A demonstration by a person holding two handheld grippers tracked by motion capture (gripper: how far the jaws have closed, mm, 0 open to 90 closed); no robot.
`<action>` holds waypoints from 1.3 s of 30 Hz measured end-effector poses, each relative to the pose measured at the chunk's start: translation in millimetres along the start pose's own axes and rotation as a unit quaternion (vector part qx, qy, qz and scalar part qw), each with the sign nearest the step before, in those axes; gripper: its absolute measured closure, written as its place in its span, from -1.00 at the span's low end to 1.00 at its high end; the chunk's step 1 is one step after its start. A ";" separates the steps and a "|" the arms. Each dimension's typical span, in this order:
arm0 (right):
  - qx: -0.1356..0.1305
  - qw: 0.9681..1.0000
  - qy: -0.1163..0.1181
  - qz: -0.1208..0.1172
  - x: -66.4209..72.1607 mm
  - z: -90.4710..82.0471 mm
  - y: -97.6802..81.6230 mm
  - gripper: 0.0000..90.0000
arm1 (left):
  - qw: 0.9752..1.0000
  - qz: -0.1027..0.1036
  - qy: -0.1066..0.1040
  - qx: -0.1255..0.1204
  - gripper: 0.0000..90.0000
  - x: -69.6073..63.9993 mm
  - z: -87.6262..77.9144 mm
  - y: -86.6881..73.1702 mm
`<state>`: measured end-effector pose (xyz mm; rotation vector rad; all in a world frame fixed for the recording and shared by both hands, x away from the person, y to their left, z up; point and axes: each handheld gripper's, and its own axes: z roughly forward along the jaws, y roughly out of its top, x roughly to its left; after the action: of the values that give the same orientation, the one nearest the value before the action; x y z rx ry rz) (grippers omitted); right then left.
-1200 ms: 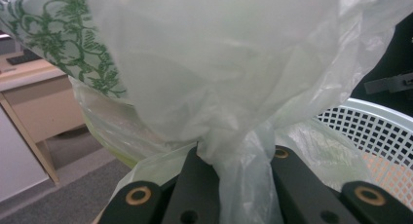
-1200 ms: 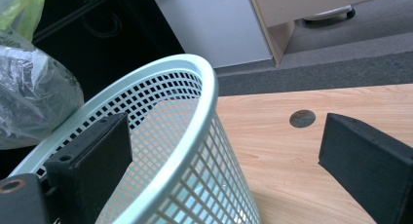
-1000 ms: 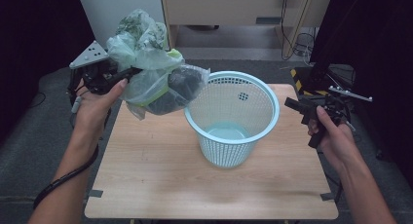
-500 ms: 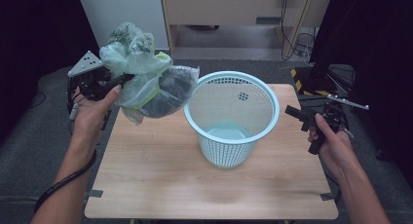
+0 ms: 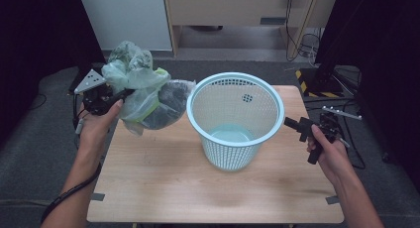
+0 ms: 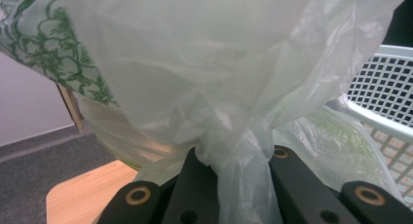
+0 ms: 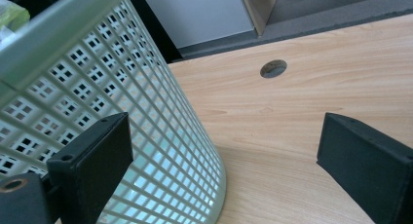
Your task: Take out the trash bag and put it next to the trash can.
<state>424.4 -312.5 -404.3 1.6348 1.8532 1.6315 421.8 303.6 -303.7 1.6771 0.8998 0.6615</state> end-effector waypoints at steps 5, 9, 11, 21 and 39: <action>0.006 1.000 -0.003 0.002 -3.8 4.9 -7.0 -0.86 | 1.000 -0.004 0.003 0.006 0.97 2.1 2.3 -12.1; 0.010 1.000 -0.007 0.000 -6.1 8.9 -12.3 -0.86 | 1.000 -0.008 0.006 0.010 0.97 2.2 6.7 -25.7; 0.012 1.000 -0.009 0.000 -7.5 11.7 -16.1 -0.86 | 1.000 -0.011 0.010 0.015 0.97 1.5 11.8 -35.2; 0.019 0.999 -0.044 -0.019 -16.3 25.8 -38.6 -0.84 | 0.999 -0.012 0.015 0.050 0.96 -15.5 48.4 -86.8; 0.065 0.990 -0.115 -0.048 -33.1 48.2 -86.7 -0.83 | 0.998 -0.006 0.031 0.057 0.19 -48.0 64.0 -152.0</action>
<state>420.6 -292.3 -506.9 1.6755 1.9183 1.2495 410.0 251.2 -466.8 1.7602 1.0069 0.6679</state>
